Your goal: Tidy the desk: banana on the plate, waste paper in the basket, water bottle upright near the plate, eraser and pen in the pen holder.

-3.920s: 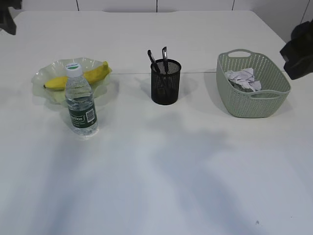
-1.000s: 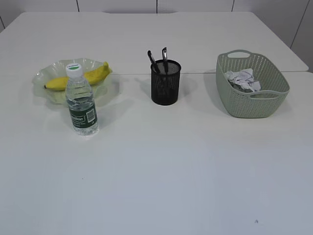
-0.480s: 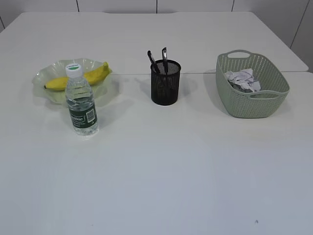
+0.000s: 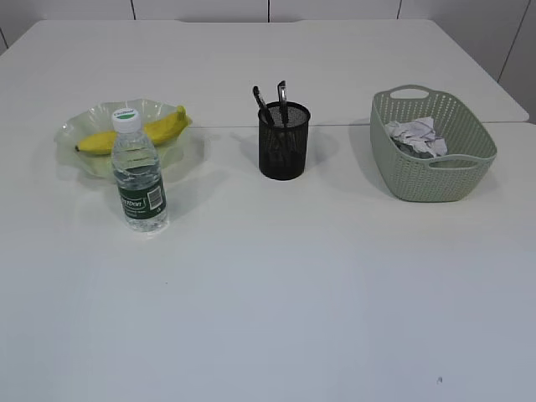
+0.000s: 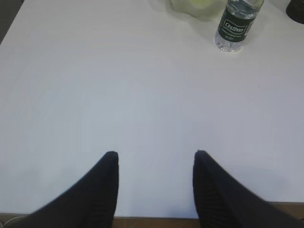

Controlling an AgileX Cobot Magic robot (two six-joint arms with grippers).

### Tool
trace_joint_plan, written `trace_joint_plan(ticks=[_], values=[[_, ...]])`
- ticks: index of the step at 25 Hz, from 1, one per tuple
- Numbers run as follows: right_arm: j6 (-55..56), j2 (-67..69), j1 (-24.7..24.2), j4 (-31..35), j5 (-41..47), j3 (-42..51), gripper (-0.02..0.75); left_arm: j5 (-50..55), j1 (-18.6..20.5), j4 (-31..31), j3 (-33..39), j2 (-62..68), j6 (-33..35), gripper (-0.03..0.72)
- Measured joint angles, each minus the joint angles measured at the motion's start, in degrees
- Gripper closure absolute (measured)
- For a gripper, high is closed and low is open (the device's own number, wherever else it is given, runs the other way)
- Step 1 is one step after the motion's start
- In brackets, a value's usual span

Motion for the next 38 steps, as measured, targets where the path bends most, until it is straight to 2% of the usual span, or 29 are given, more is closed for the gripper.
trace_joint_plan(ticks=[13,21,28,38], values=[[-0.11,0.00,0.00,-1.47,-3.39,0.87,0.372,-7.53,0.00,0.00,5.39,0.00,0.18,0.329],[-0.11,0.00,0.00,-1.47,-6.62,2.47,0.372,-7.87,0.00,0.00,5.50,0.00,0.36,0.327],[-2.38,1.16,0.00,-0.70,-7.51,2.78,0.361,-7.97,0.00,0.00,5.50,0.00,0.36,0.246],[-4.00,3.79,0.00,0.23,-7.72,2.78,0.358,-7.97,0.00,0.00,5.50,0.00,0.36,0.237]])
